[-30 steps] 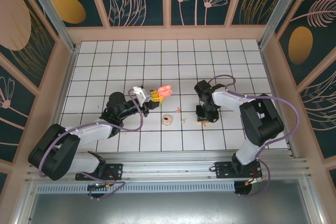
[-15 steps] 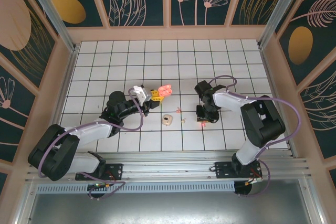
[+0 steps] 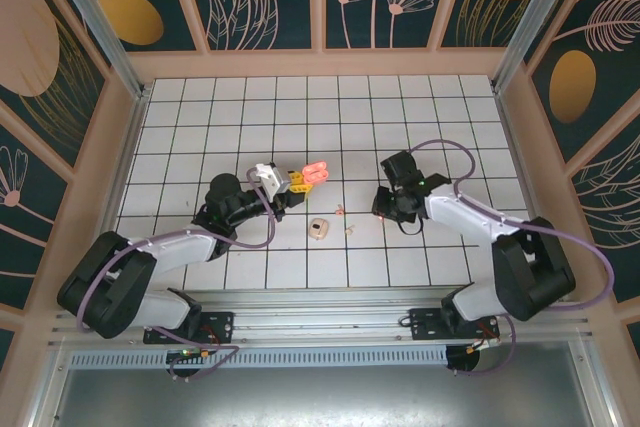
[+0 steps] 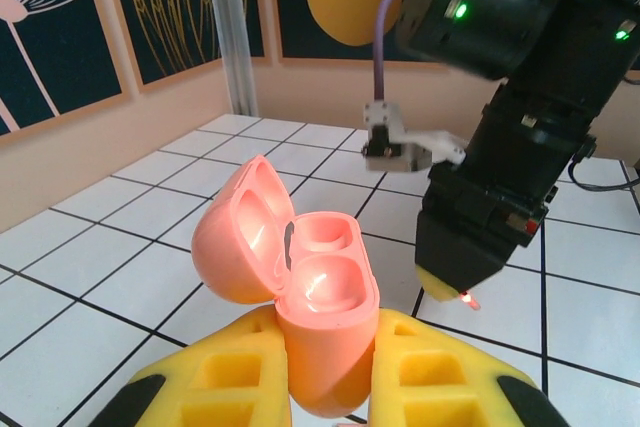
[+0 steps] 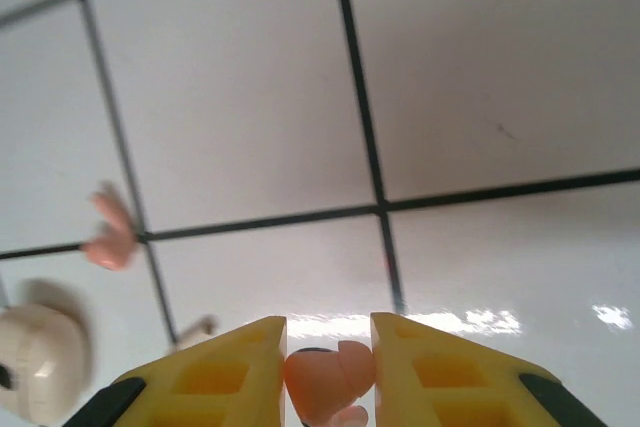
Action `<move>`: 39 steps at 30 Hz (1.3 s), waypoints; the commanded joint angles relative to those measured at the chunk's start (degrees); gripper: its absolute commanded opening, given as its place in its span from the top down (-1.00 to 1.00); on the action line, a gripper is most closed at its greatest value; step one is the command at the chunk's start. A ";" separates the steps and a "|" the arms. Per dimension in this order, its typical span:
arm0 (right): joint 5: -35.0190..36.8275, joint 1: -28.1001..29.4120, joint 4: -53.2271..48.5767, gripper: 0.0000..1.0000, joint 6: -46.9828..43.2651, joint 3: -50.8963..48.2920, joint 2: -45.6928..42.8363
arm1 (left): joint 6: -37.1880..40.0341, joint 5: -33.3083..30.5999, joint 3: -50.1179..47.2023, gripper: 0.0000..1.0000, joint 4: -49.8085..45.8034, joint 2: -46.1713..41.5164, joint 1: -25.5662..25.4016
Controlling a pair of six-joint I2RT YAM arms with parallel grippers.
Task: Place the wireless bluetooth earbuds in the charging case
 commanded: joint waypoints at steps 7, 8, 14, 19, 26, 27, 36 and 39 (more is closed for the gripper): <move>3.31 3.35 15.90 0.50 4.10 -3.21 -8.59 | -2.19 -0.90 1.32 0.90 7.18 3.20 -0.20; 3.80 3.86 17.30 0.50 4.37 -3.56 -9.60 | -2.84 -1.06 1.18 0.91 8.31 3.55 -0.24; 7.48 7.03 27.77 0.51 5.53 -6.19 -13.80 | -4.88 -0.85 0.84 0.91 13.28 5.49 -0.29; 7.96 9.77 35.33 0.51 5.84 -7.11 -14.79 | -4.33 -0.32 0.65 0.91 16.29 5.94 -0.21; 8.38 14.25 47.66 0.51 3.39 -10.09 -17.45 | -3.73 0.87 0.92 0.90 16.83 6.90 -0.29; 8.68 14.70 48.53 0.51 2.93 -10.32 -18.03 | -3.34 1.11 0.79 0.90 16.83 6.75 -0.24; 7.46 15.88 54.52 0.51 -1.64 -10.43 -19.68 | -0.27 2.80 0.56 0.90 15.60 5.95 -0.29; 6.92 15.93 55.03 0.51 -1.92 -9.90 -18.63 | -0.39 2.82 0.56 0.90 15.60 5.52 -0.27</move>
